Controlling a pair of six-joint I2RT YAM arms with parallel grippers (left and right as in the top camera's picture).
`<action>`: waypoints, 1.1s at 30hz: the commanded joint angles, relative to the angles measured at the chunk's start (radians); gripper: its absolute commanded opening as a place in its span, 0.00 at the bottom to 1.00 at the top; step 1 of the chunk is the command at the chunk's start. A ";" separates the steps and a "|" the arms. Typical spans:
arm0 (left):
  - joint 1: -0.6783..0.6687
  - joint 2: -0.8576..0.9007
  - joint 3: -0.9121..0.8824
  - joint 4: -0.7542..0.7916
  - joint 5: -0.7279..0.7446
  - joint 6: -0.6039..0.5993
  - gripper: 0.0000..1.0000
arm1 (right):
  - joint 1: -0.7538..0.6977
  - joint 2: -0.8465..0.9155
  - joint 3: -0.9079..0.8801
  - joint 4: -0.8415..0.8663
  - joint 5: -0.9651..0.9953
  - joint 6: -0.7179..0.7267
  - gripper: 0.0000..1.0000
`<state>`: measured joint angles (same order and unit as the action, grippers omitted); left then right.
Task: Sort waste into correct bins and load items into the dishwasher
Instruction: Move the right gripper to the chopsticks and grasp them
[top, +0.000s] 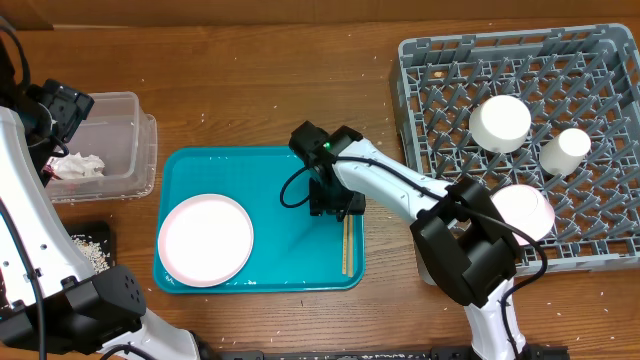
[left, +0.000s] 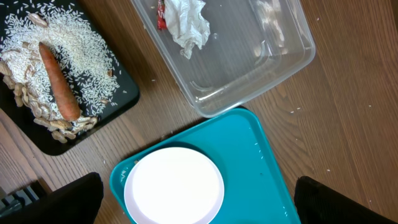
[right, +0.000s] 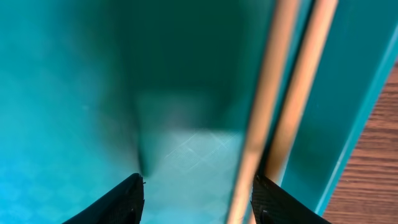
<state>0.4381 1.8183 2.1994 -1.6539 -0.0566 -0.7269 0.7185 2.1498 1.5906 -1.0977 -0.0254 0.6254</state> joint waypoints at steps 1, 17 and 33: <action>-0.006 0.004 0.001 -0.002 -0.013 -0.006 1.00 | -0.004 0.007 -0.038 0.017 0.013 0.008 0.58; -0.006 0.004 0.001 -0.002 -0.013 -0.006 1.00 | 0.001 0.005 -0.043 0.036 0.011 0.031 0.04; -0.006 0.004 0.001 -0.002 -0.013 -0.006 1.00 | -0.204 -0.142 0.307 -0.278 0.005 -0.259 0.04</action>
<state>0.4381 1.8183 2.1994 -1.6543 -0.0566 -0.7269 0.6178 2.1231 1.7973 -1.3411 -0.0257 0.5171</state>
